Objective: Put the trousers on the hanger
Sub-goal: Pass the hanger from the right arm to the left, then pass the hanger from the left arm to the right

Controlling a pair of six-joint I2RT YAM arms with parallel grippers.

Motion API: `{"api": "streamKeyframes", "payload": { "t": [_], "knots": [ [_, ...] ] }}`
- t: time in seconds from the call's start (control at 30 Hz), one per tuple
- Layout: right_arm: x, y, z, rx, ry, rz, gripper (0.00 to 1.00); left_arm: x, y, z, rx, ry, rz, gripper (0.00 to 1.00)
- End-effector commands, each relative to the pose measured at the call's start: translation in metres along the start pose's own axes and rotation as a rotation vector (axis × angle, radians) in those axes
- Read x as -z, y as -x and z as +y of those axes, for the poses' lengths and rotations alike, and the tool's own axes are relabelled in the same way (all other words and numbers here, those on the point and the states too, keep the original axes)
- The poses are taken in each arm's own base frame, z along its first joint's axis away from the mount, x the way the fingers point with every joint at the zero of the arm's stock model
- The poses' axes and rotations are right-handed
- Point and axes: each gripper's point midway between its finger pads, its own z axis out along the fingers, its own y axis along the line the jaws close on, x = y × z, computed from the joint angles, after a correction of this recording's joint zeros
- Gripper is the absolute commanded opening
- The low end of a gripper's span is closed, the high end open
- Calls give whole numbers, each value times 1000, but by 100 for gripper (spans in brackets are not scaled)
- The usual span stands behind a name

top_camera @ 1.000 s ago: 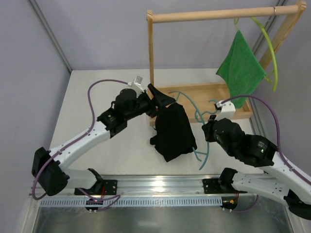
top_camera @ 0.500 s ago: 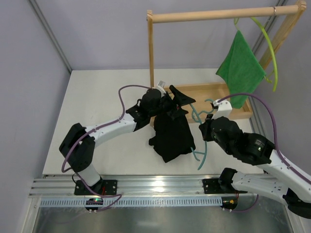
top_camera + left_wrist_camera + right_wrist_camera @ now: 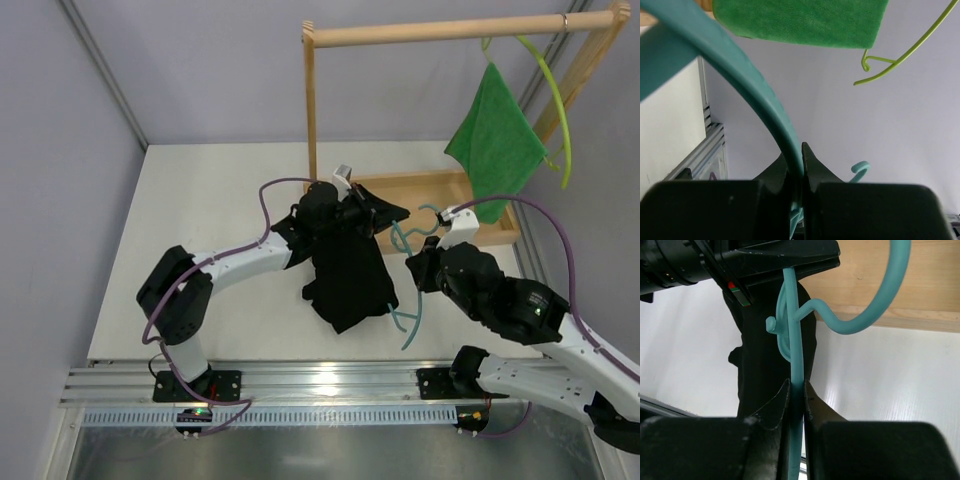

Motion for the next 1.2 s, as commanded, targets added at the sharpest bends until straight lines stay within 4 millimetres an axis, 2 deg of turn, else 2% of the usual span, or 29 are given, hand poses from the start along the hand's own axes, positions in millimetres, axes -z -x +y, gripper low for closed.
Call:
{"api": "streamKeyframes", "payload": {
  "t": [0.0,0.03,0.1,0.13,0.17,0.3,0.43,0.57,0.63,0.73,0.77,0.8,0.9,0.93,1.0,1.03,1.07,1.1,1.17],
  "knots": [
    [14,24,21,-113,141,-104,14,5,-10,-52,-44,-151,30,0],
    [11,17,23,-124,159,-99,21,6,-10,-55,-45,-158,31,0],
    [22,18,22,-176,209,-133,40,8,-13,-67,-47,-200,35,0],
    [21,13,22,-190,222,-139,43,9,-14,-70,-43,-215,38,1],
    [27,14,22,-206,254,-157,45,9,-15,-72,-35,-225,44,0],
    [31,5,18,-225,279,-163,47,12,-22,-91,-21,-305,74,0],
    [23,-8,8,-194,237,-155,47,12,-27,-98,-27,-317,85,0],
    [23,-9,12,-163,249,-140,47,10,-31,-104,-31,-322,89,0],
    [23,-7,10,-159,234,-136,45,9,-35,-108,-29,-329,96,0],
    [28,0,4,-159,205,-145,29,8,-41,-117,-42,-341,104,0],
    [30,3,2,-163,195,-152,12,7,-41,-118,-43,-336,102,0],
    [33,6,1,-164,191,-156,5,7,-41,-118,-52,-337,101,0],
    [43,22,-4,-159,167,-176,4,10,-40,-130,-60,-369,88,0],
    [54,38,-4,-172,174,-204,4,11,-40,-135,-65,-384,84,0],
    [57,47,-5,-149,149,-203,4,14,-39,-145,-80,-405,79,0],
    [67,60,-4,-162,163,-229,4,15,-40,-149,-96,-409,76,2],
    [69,66,-5,-163,153,-240,4,17,-40,-155,-104,-417,75,6],
    [70,69,-4,-156,148,-240,4,18,-42,-157,-108,-411,76,17],
    [76,80,-5,-163,144,-260,4,20,-46,-157,-129,-411,88,27]
  ]
}}
